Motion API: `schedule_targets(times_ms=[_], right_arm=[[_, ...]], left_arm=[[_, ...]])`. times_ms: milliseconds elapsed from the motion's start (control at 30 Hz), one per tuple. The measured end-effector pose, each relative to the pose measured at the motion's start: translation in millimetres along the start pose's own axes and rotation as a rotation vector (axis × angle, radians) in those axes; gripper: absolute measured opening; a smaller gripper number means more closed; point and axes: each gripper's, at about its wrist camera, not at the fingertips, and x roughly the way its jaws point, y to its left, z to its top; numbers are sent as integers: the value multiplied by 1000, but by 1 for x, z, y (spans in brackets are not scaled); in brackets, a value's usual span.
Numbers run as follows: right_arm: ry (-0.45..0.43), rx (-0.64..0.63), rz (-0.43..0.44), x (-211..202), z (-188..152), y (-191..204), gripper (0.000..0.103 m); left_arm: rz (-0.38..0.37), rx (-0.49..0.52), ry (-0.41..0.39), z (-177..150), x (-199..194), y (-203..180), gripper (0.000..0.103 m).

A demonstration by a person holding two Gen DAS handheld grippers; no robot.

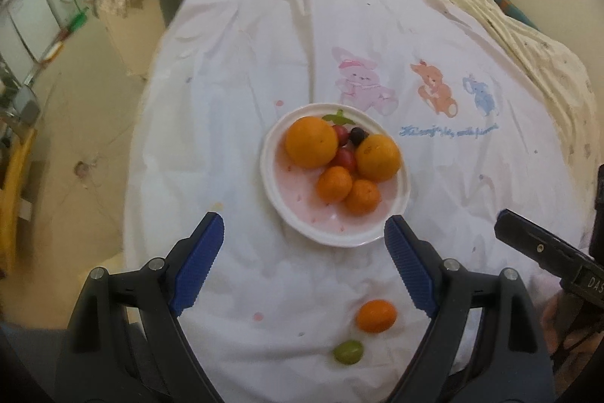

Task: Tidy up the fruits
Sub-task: 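Withdraw both open grippers from the plate, then grasp a tangerine on the sheet with the right gripper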

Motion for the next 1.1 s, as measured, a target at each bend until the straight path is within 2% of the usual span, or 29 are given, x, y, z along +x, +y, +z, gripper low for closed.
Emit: schedule_targets(times_ms=[133, 300, 533, 667, 767, 833, 1100], right_arm=[[41, -7, -48, 2, -20, 2, 75], [140, 29, -93, 17, -43, 1, 75], [281, 109, -79, 60, -68, -4, 74], [350, 119, -98, 84, -81, 0, 63], [378, 96, -123, 98, -87, 4, 59], [390, 89, -139, 104, -89, 5, 48], [381, -12, -164, 100, -83, 11, 45]], left_arm=[[16, 4, 7, -20, -5, 2, 85], [24, -26, 51, -43, 1, 9, 85], [19, -85, 88, -60, 16, 25, 85], [27, -110, 97, -63, 20, 32, 85], [18, -115, 109, -65, 22, 33, 85], [13, -113, 113, -65, 23, 33, 85], [12, -90, 141, -69, 28, 31, 85]])
